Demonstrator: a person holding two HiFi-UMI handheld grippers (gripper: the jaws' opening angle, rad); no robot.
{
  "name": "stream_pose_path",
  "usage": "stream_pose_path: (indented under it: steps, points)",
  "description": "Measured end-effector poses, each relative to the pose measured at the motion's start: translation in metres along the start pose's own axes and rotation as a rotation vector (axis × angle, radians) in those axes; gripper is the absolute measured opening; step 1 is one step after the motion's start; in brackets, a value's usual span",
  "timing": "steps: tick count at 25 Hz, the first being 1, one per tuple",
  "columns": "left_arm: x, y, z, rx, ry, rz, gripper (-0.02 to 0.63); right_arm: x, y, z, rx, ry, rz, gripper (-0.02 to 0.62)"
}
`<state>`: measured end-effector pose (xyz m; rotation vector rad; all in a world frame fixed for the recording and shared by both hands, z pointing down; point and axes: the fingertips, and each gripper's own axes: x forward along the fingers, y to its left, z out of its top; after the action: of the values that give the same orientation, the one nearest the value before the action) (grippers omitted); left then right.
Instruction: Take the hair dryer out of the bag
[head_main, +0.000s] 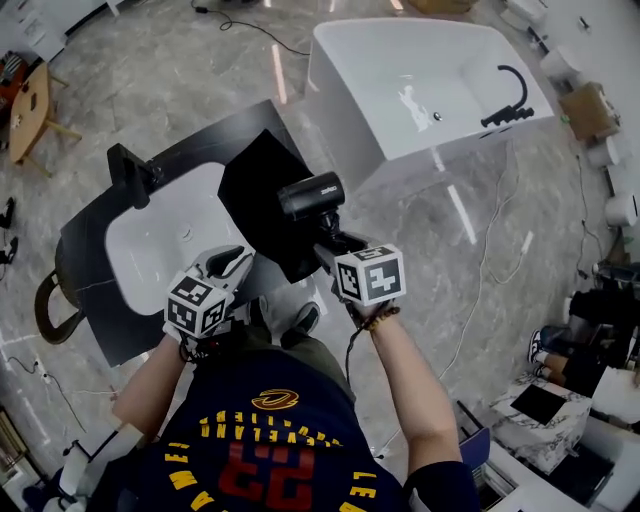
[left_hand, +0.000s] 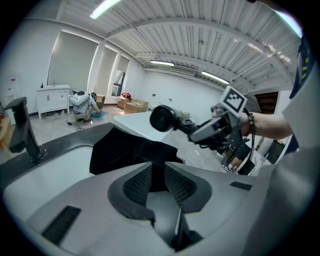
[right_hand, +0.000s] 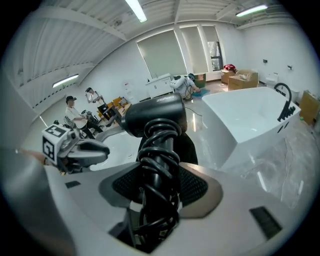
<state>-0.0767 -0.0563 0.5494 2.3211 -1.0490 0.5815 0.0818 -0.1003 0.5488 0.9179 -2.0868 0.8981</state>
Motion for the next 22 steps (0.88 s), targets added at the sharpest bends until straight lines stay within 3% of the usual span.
stream_pose_path:
  steps: [2, 5, 12, 18, 22]
  points:
    - [-0.009, -0.001, -0.007, 0.039, 0.015, 0.022, 0.069, 0.034, 0.004, 0.017, -0.015, 0.002, 0.038, 0.224]
    - [-0.023, 0.003, -0.016, 0.079, 0.034, 0.061, 0.069, 0.064, 0.008, 0.034, -0.031, 0.039, 0.018, 0.224]
    - [-0.053, 0.037, -0.031, -0.025, 0.010, 0.149, 0.069, 0.117, 0.006, 0.048, 0.008, 0.070, -0.032, 0.223]
    - [-0.057, 0.046, -0.039, -0.046, 0.021, 0.168, 0.069, 0.148, -0.009, 0.042, 0.000, 0.157, -0.113, 0.224]
    - [-0.058, 0.049, -0.035, -0.065, 0.011, 0.167, 0.069, 0.155, -0.012, 0.037, 0.025, 0.161, -0.104, 0.224]
